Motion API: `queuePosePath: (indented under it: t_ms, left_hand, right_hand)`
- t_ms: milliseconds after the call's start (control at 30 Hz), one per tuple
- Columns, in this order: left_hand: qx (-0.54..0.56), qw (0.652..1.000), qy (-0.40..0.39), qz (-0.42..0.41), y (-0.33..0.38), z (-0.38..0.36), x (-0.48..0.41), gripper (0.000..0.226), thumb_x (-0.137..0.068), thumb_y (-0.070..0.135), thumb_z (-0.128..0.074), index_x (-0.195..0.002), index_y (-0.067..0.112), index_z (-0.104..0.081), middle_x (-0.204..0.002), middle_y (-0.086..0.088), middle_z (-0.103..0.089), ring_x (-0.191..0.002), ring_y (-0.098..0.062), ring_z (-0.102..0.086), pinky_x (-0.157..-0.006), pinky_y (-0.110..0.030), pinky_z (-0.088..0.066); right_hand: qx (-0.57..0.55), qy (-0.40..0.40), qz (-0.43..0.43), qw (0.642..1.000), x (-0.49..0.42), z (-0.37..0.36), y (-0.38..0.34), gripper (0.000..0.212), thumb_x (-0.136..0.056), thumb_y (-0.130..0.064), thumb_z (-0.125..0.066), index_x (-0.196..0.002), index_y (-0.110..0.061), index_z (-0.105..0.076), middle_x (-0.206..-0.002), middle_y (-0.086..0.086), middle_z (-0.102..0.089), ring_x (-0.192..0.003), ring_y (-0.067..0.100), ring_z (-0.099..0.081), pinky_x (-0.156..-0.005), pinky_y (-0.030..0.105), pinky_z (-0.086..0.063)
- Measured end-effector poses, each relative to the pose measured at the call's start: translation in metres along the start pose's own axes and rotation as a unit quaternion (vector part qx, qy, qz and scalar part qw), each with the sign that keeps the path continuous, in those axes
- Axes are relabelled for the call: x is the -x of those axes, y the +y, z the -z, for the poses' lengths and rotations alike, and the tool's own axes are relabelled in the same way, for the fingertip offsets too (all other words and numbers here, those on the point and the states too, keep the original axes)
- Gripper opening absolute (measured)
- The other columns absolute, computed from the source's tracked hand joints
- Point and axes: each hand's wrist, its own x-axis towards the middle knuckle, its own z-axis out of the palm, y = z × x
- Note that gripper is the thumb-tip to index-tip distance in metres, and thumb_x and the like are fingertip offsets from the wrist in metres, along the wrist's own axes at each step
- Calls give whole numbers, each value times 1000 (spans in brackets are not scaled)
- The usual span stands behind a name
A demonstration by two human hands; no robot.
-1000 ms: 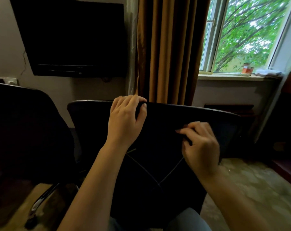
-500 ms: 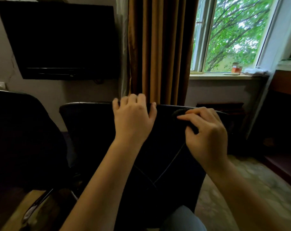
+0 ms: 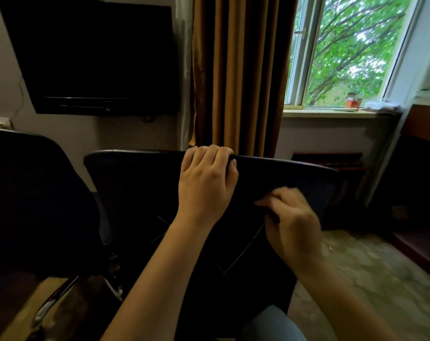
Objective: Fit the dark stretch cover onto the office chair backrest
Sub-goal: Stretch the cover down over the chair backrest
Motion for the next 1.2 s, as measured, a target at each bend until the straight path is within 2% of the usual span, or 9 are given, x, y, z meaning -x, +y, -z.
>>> queuePosePath:
  t_ms: [100,200,367,533,633,767,867,1033,1200]
  left_hand:
    - [2,1000,6,14,-3,3,-1,26,-97,29,-41,-105,15,-62,-101,1,-64,-99,-17,-56,-106,-32,-30]
    - [-2,1000,10,14,-7,6,0,27,-98,28,-40,-104,15,-62,-100,1,-64,-99,-17,-56,-106,-31,-28]
    - [0,1000,-9,19,-11,8,-3,31,-99,31,-36,-105,14,-62,-100,2,-64,-100,-17,-57,-105,-34,-33]
    - [1,1000,-11,16,-8,11,0,32,-99,32,-36,-106,14,-62,-100,2,-64,-99,-16,-56,-106,-32,-31]
    - [1,1000,-18,19,-9,12,0,33,-98,33,-35,-107,16,-61,-102,3,-64,-102,-16,-56,-107,-32,-29]
    - [2,999,-25,27,-7,12,-1,34,-98,35,-33,-108,17,-61,-103,4,-63,-103,-15,-55,-108,-30,-26]
    - [1,999,-23,28,-7,12,0,35,-98,35,-33,-107,17,-61,-103,4,-63,-103,-14,-55,-108,-29,-25]
    - [3,999,-31,31,-7,11,-3,34,-98,35,-34,-107,16,-61,-103,4,-63,-103,-15,-55,-108,-30,-25]
    - [0,999,-34,27,-7,14,0,34,-98,35,-34,-107,17,-61,-103,4,-64,-103,-15,-56,-108,-31,-28]
  right_hand:
    - [-12,90,11,996,-32,23,-14,26,-73,11,-64,-88,-8,-74,-90,5,-64,-88,20,-56,-78,15,-41]
    - [-4,112,4,994,-43,27,-14,25,-75,9,-65,-90,-9,-74,-91,4,-64,-89,16,-54,-81,7,-36]
    - [19,28,-1,999,4,-13,2,22,-78,-4,-55,-83,-12,-75,-89,2,-64,-87,18,-54,-66,25,-48]
    - [23,-26,-21,999,24,-21,7,26,-70,-5,-56,-76,-19,-76,-85,-5,-66,-86,12,-53,-62,21,-46]
    - [-1,3,-4,1000,4,0,-4,22,-74,1,-61,-84,-12,-75,-89,0,-66,-86,18,-56,-66,26,-50]
    - [-9,104,14,994,-34,35,-17,28,-71,12,-65,-88,-7,-75,-89,5,-64,-87,23,-58,-77,19,-42]
    - [9,126,14,992,-42,39,-12,25,-74,12,-64,-87,-7,-75,-88,5,-64,-85,22,-58,-74,18,-41]
    - [29,38,-14,999,11,-4,20,23,-73,0,-56,-81,-12,-73,-86,3,-62,-84,21,-54,-63,27,-48]
    - [40,-58,-62,996,58,-26,35,37,-55,11,-75,-77,-18,-75,-83,-3,-64,-83,17,-56,-57,21,-45]
